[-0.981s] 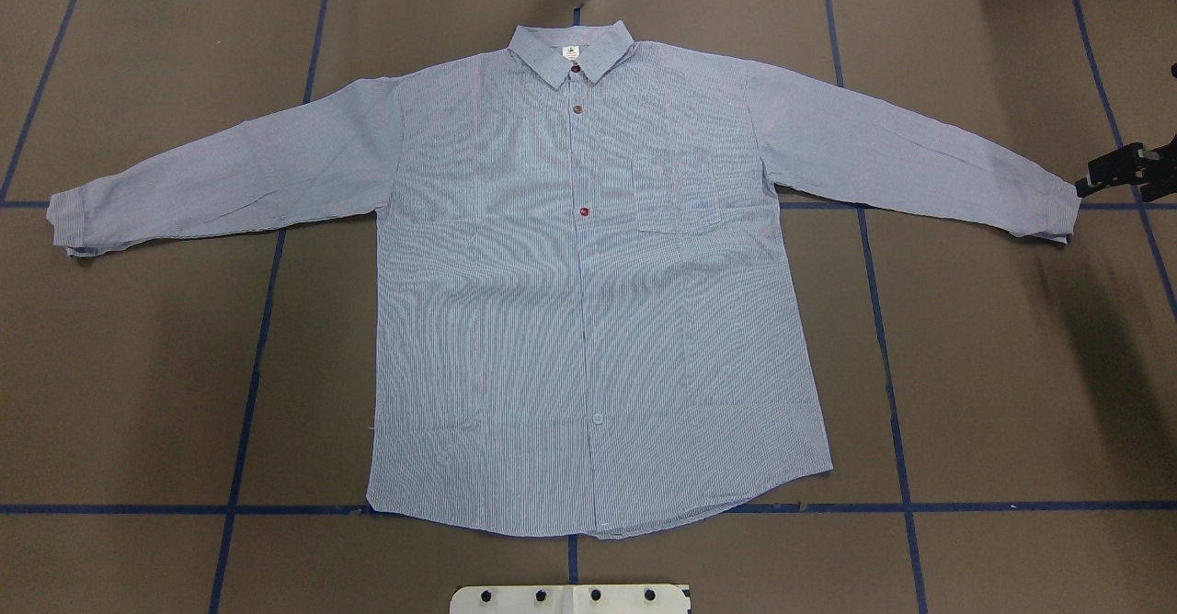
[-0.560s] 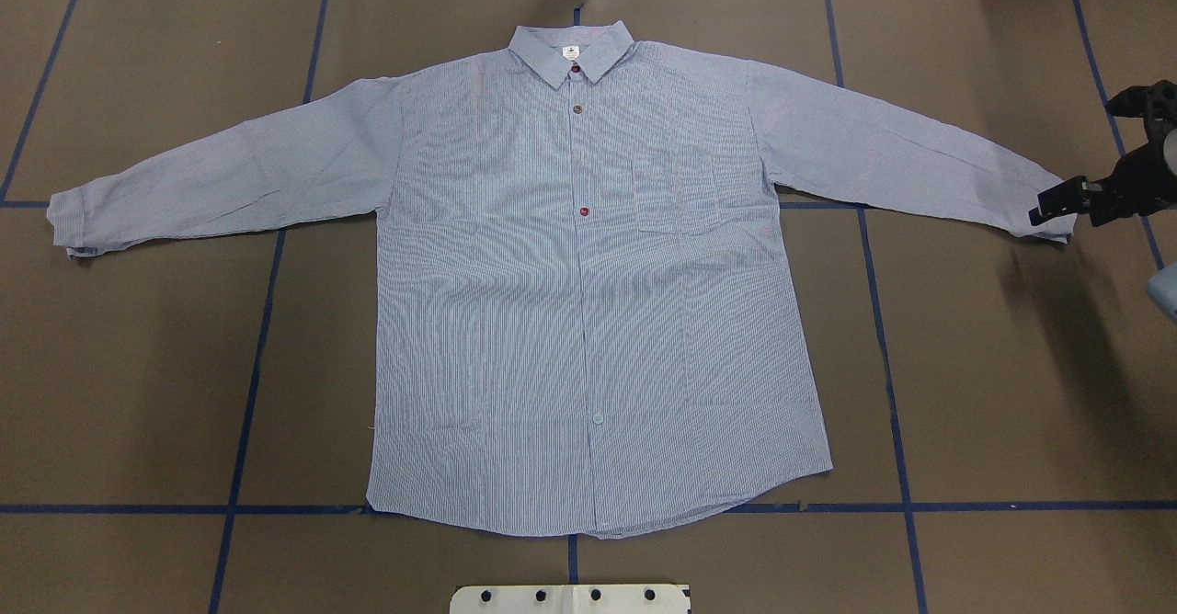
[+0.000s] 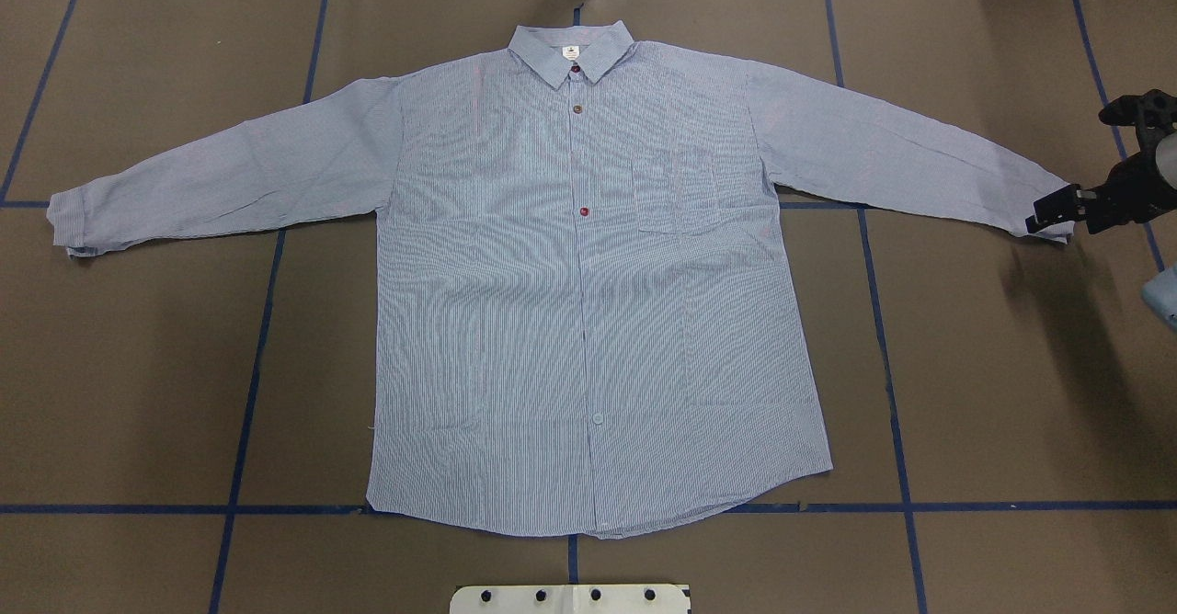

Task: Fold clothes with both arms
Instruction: 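Lower the right gripper onto the cuff of the sleeve nearest it and grasp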

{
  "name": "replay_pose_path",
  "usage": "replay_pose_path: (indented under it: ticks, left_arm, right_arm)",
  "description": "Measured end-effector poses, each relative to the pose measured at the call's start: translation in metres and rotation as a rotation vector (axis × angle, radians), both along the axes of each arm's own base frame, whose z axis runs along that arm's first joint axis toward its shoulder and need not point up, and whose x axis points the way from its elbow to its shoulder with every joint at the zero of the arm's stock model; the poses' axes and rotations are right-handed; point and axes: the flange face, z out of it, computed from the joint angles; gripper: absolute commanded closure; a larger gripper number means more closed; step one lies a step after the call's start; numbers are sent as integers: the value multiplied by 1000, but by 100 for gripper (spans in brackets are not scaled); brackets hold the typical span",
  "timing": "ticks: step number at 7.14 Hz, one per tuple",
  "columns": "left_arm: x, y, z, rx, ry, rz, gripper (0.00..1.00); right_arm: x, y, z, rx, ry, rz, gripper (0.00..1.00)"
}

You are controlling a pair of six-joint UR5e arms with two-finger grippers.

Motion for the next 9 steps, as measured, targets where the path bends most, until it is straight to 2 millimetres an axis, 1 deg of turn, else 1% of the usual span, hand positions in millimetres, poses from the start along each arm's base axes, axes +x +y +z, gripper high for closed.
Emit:
replay_pose_path:
  ticks: [1,2,3,4,6,7,9]
  left_arm:
    - [0,0,0,1,0,0,0]
    - [0,0,-2,2,0,-1,0]
    - [0,0,-3,5,1,-1,0]
    - [0,-1,-5,8,1,-1,0]
    - [0,-1,-5,9,1,0,0]
    - [0,-1,-5,10,1,0,0]
    - [0,-1,-5,10,1,0,0]
  right_arm:
    - [2,0,6,-16,7,3,10]
    - [4,1,10,-31,14,7,14]
    - [7,2,14,-43,19,12,21]
    - [11,1,17,-51,23,19,23]
    - [16,-1,20,-58,25,28,25]
    - [15,-4,19,-57,26,29,27]
    - [12,-11,16,-54,25,29,29]
